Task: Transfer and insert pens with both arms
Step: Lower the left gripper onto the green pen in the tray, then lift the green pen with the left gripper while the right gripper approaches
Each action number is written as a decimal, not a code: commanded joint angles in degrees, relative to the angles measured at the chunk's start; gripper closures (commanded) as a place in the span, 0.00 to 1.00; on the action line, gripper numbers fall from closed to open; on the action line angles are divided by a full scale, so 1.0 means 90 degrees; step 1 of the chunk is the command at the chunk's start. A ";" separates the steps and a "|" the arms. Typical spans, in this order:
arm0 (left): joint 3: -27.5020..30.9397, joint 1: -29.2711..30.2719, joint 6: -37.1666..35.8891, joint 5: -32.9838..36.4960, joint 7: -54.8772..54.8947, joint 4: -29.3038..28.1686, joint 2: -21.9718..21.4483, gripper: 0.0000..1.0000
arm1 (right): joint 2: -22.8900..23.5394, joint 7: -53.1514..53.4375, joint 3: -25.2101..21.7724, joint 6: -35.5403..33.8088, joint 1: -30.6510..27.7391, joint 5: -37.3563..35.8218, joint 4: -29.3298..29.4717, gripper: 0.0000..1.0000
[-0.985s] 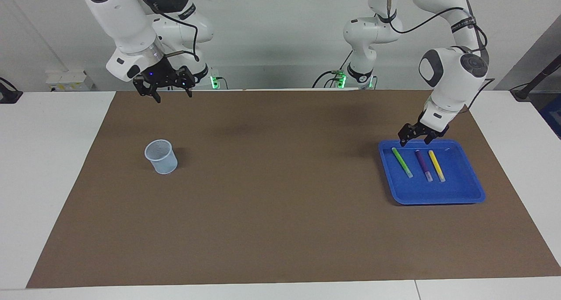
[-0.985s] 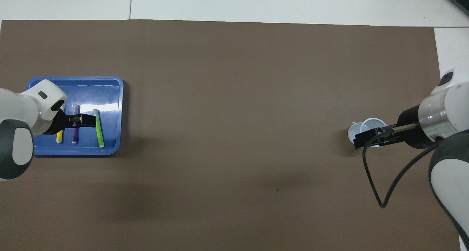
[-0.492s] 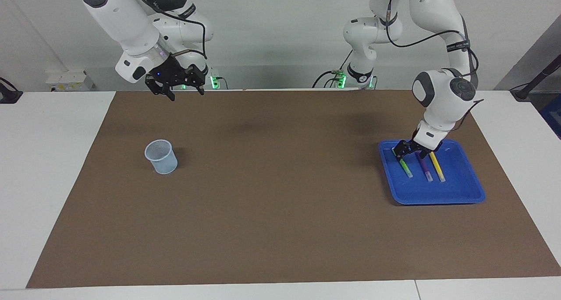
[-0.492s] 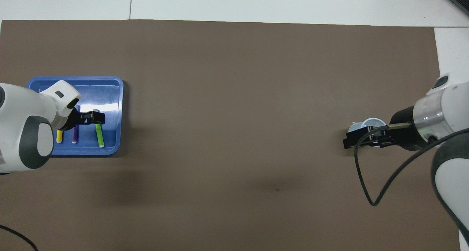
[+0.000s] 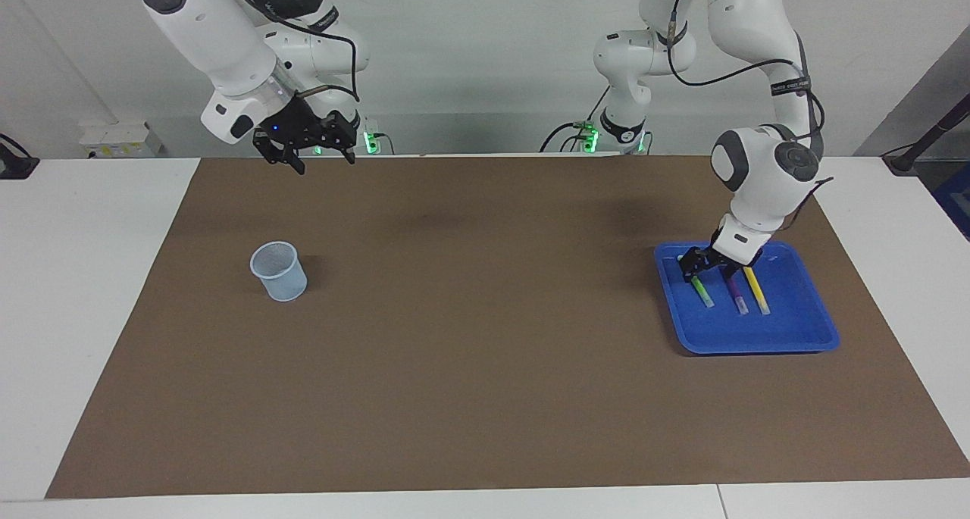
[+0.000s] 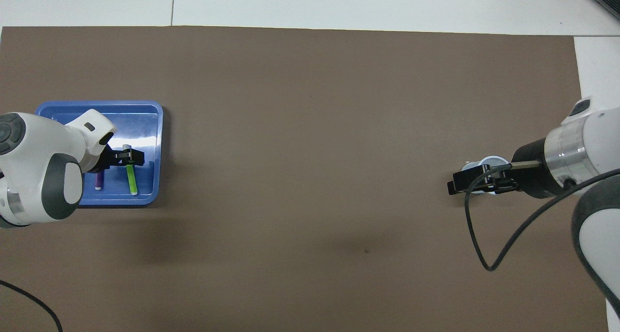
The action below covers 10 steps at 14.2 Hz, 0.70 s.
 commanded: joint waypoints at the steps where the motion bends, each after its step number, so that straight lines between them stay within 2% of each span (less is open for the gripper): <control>1: 0.0005 0.0020 0.0301 -0.0081 0.0015 -0.0073 0.0136 0.09 | -0.0207 0.0099 0.0101 0.0173 -0.0049 0.0178 -0.0272 0.00; 3: 0.0005 0.0020 0.0369 -0.0081 0.0015 -0.0093 0.0165 0.16 | -0.0217 0.0187 0.0150 0.0222 -0.0049 0.0188 -0.0340 0.00; 4: 0.0005 0.0020 0.0398 -0.0081 0.0015 -0.0112 0.0175 0.25 | -0.0207 0.0303 0.0189 0.0280 -0.0049 0.0275 -0.0350 0.00; 5: 0.0015 0.0001 0.0437 -0.0081 0.0005 -0.0151 0.0175 0.41 | -0.0217 0.0382 0.0199 0.0416 -0.0049 0.0488 -0.0399 0.00; 6: 0.0015 -0.0009 0.0457 -0.0081 0.0005 -0.0151 0.0175 0.66 | -0.0226 0.0460 0.0199 0.0524 -0.0049 0.0597 -0.0477 0.00; 7: 0.0015 -0.0009 0.0457 -0.0081 -0.0005 -0.0151 0.0175 0.86 | -0.0275 0.0548 0.0209 0.0583 -0.0039 0.0617 -0.0555 0.00; 8: 0.0015 -0.0009 0.0448 -0.0081 -0.0034 -0.0151 0.0175 1.00 | -0.0324 0.0655 0.0248 0.0680 -0.0020 0.0714 -0.0662 0.00; 10: 0.0015 0.0000 0.0399 -0.0081 -0.0073 -0.0151 0.0175 1.00 | -0.0344 0.1074 0.0307 0.0847 0.0243 0.0744 -0.0692 0.00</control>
